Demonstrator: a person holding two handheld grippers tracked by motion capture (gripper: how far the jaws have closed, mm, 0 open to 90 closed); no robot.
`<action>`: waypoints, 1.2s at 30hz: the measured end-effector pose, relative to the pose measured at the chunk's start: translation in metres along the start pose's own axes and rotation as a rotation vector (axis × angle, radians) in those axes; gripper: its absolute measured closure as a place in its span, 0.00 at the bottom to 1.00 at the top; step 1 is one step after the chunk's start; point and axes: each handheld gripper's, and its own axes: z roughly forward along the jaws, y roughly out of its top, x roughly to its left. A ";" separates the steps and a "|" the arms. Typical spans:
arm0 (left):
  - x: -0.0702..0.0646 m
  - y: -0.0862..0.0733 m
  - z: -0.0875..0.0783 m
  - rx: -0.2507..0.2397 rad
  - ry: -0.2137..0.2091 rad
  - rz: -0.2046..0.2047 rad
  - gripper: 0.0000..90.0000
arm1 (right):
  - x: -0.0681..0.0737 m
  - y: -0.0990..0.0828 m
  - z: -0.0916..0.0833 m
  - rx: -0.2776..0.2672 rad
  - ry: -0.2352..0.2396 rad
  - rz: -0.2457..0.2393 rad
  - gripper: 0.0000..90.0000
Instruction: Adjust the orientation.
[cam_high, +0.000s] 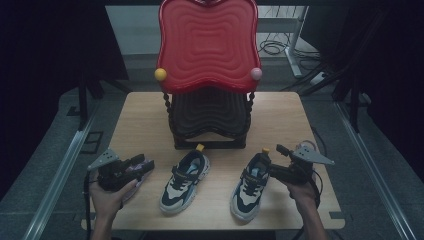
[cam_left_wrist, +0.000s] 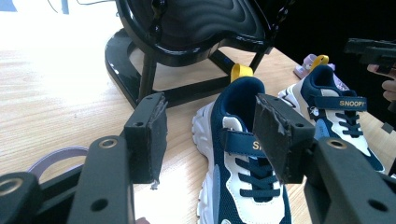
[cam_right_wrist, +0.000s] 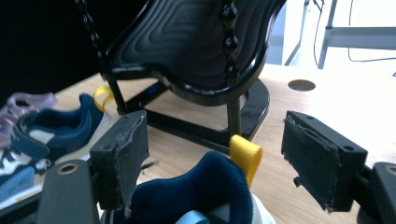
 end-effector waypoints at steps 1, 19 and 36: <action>0.000 0.000 0.000 0.000 0.004 0.000 0.50 | -0.002 -0.001 -0.002 -0.017 -0.006 0.016 0.25; -0.024 0.004 0.016 0.040 0.054 -0.030 0.57 | -0.028 -0.005 -0.028 -0.017 0.102 0.137 0.31; -0.027 0.021 0.010 0.078 0.051 0.052 0.90 | -0.021 -0.014 -0.023 0.058 0.056 0.098 0.34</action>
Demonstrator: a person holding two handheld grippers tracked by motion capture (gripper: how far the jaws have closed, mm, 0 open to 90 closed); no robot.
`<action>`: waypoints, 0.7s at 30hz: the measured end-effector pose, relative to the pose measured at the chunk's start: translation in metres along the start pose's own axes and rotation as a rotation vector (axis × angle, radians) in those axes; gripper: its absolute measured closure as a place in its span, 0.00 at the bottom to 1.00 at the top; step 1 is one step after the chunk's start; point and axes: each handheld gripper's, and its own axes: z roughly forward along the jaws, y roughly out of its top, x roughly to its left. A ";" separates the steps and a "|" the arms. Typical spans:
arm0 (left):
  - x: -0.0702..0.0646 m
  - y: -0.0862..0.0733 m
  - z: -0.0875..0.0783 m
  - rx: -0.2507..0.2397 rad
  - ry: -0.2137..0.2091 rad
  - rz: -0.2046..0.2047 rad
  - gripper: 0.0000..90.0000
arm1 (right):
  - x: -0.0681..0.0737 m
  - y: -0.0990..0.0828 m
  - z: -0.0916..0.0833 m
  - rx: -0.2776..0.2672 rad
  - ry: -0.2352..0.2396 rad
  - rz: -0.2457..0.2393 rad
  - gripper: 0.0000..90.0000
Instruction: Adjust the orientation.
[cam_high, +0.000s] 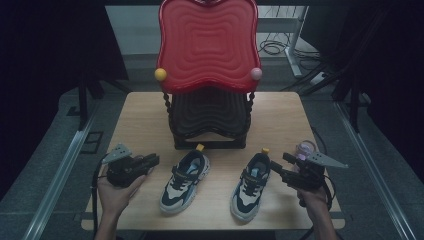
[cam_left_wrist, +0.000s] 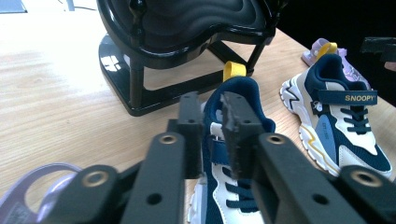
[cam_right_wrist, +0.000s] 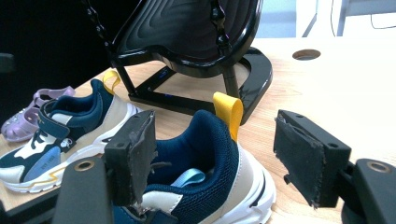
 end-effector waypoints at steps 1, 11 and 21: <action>0.000 0.000 -0.002 0.003 0.002 0.001 0.92 | 0.000 0.000 -0.001 -0.001 -0.003 -0.002 0.34; 0.007 -0.008 -0.015 0.069 0.053 -0.005 1.00 | -0.002 0.002 0.001 0.001 -0.003 0.011 0.34; 0.018 -0.023 -0.040 0.094 0.097 -0.003 1.00 | 0.008 -0.001 0.003 0.016 0.003 -0.015 0.33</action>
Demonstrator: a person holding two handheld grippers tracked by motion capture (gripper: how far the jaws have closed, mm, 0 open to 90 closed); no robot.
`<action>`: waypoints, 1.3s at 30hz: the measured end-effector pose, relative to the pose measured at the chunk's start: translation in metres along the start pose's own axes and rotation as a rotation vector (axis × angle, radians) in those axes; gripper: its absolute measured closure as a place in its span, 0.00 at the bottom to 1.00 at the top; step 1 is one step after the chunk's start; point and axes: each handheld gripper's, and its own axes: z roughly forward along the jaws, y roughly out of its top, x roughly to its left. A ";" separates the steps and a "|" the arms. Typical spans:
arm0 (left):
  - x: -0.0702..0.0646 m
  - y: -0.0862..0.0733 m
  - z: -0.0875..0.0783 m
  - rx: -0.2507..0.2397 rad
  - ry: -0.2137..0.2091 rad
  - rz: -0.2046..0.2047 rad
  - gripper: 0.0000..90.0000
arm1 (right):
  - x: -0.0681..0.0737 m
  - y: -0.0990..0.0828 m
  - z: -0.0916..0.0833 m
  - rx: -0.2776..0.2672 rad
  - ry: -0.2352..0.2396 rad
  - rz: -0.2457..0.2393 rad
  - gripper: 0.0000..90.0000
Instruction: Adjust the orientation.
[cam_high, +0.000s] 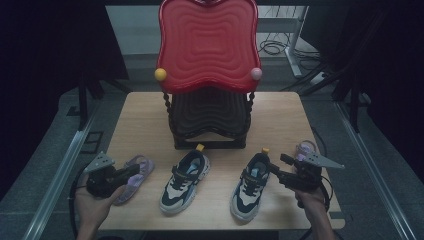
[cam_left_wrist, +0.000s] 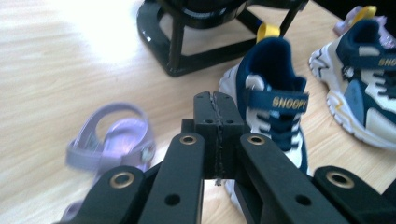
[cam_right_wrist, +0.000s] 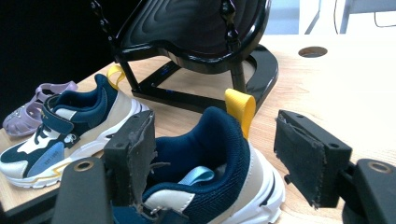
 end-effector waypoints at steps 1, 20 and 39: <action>0.002 -0.002 -0.003 0.002 0.003 0.000 1.00 | 0.003 0.000 0.001 0.004 -0.002 -0.002 0.33; 0.023 -0.027 -0.008 0.065 -0.001 -0.025 1.00 | 0.030 0.000 0.021 0.000 0.005 -0.052 0.33; 0.024 -0.067 0.013 0.188 0.043 -0.065 1.00 | 0.023 -0.002 0.016 -0.014 -0.026 -0.043 0.34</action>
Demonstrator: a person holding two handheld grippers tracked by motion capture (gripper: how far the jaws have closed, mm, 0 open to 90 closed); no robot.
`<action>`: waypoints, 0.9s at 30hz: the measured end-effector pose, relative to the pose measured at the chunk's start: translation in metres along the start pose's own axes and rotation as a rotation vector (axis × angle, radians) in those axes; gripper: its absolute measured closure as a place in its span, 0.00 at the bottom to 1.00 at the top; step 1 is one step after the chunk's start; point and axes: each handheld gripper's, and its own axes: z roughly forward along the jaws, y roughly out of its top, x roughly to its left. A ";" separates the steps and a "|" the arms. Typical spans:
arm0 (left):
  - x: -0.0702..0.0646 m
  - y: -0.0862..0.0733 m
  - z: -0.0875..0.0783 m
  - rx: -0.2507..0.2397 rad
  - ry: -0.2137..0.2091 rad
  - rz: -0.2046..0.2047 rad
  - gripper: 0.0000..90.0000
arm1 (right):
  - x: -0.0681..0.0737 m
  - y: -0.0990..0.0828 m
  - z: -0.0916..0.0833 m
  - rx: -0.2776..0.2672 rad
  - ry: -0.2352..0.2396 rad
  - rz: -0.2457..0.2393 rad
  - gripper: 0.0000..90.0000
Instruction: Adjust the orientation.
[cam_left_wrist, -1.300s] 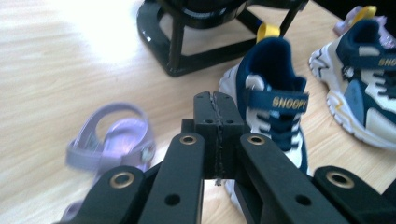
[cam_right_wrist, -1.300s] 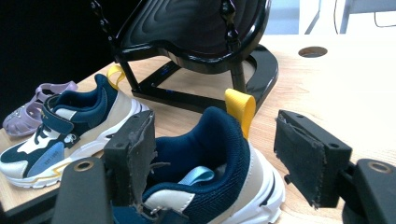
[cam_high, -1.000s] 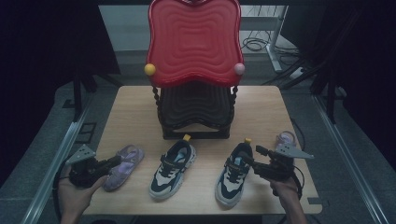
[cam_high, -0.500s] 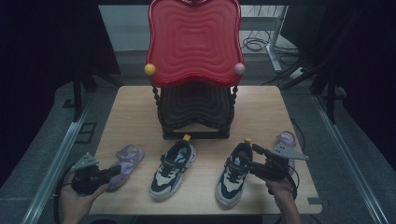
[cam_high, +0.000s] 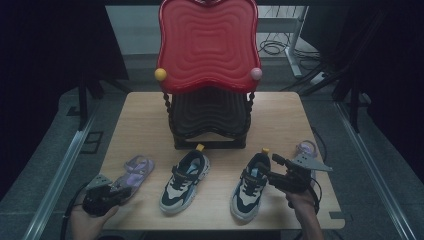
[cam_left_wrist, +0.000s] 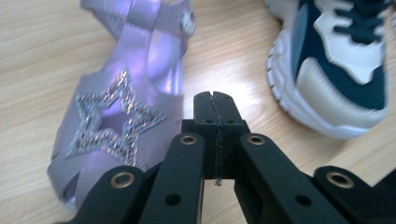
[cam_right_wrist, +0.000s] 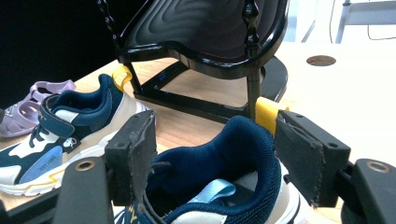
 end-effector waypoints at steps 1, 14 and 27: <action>0.000 -0.002 0.001 0.003 0.004 0.000 1.00 | 0.000 0.000 0.000 0.000 0.000 0.000 0.34; 0.000 -0.017 0.012 0.056 0.009 -0.027 1.00 | -0.006 -0.003 -0.002 0.003 -0.018 0.024 0.34; 0.003 -0.020 0.017 0.087 0.042 -0.041 1.00 | -0.010 -0.006 -0.002 0.003 -0.026 0.041 0.33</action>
